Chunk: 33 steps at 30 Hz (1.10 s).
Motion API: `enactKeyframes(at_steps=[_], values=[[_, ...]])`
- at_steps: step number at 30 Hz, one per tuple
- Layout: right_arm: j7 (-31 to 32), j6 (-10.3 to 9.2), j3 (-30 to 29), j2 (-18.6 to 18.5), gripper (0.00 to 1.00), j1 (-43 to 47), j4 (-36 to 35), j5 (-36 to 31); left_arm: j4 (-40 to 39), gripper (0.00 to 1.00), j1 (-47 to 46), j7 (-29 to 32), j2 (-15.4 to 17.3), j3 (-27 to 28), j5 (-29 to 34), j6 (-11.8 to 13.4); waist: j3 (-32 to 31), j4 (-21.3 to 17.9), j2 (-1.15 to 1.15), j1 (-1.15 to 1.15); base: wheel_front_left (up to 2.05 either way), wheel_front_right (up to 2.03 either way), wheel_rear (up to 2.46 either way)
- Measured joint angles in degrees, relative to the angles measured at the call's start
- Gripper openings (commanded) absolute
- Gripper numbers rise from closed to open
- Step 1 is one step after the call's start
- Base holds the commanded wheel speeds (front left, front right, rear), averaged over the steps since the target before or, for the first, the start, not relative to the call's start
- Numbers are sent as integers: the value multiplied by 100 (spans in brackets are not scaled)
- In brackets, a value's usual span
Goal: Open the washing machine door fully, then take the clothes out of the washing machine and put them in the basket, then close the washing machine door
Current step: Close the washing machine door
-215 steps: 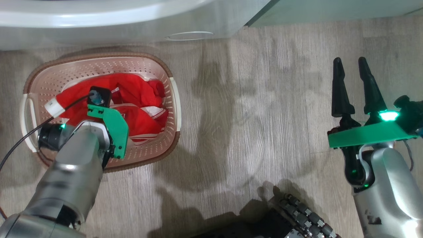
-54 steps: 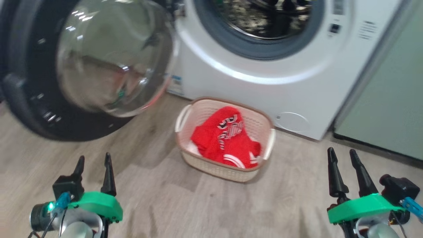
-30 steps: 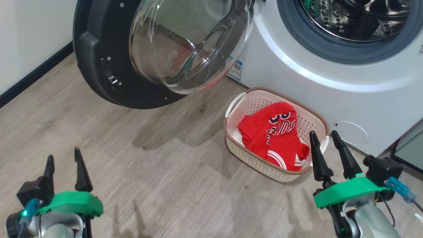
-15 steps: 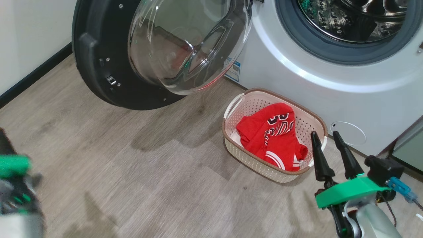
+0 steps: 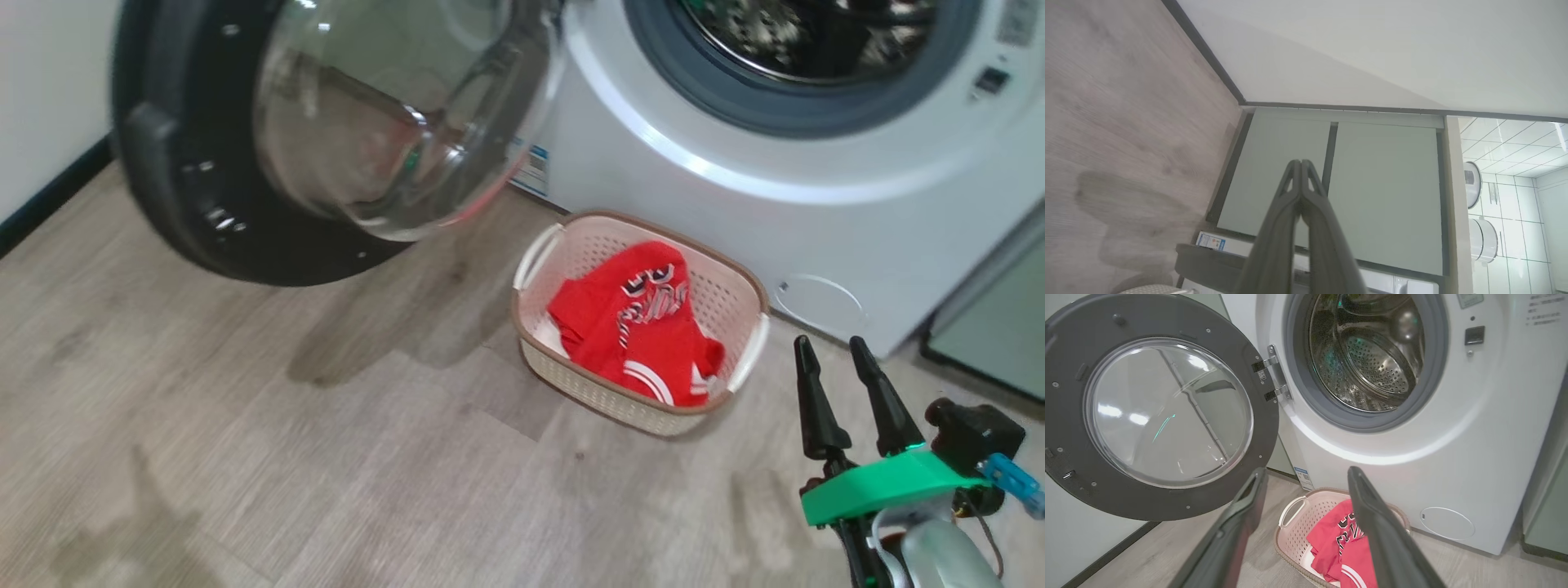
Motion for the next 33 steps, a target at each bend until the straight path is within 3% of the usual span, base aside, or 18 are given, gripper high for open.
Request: enactKeyframes(at_steps=[7, 21, 28, 33], values=[[0, 0, 63, -197, 100, -147, -30, 0, 482, 0, -389, 697, 225, 13, -222, -122, 343, -377, 0, 0, 0, 0, 0], [-1, 0, 127, -391, 100, -513, -81, 0, 1239, 0, -579, 627, 283, -15, -213, -349, 885, -1052, 0, 0, 0, 0, 0], [0, 0, 116, -420, 100, -518, -82, 0, 1402, 0, -667, 890, 270, -73, -212, -403, 912, -1137, 0, 0, 0, 0, 0], [-1, 0, 69, -421, 100, -515, -82, -11, 1451, 0, -669, 1305, 175, -364, -51, -609, 878, -1074, 0, 0, 0, 0, 0]])
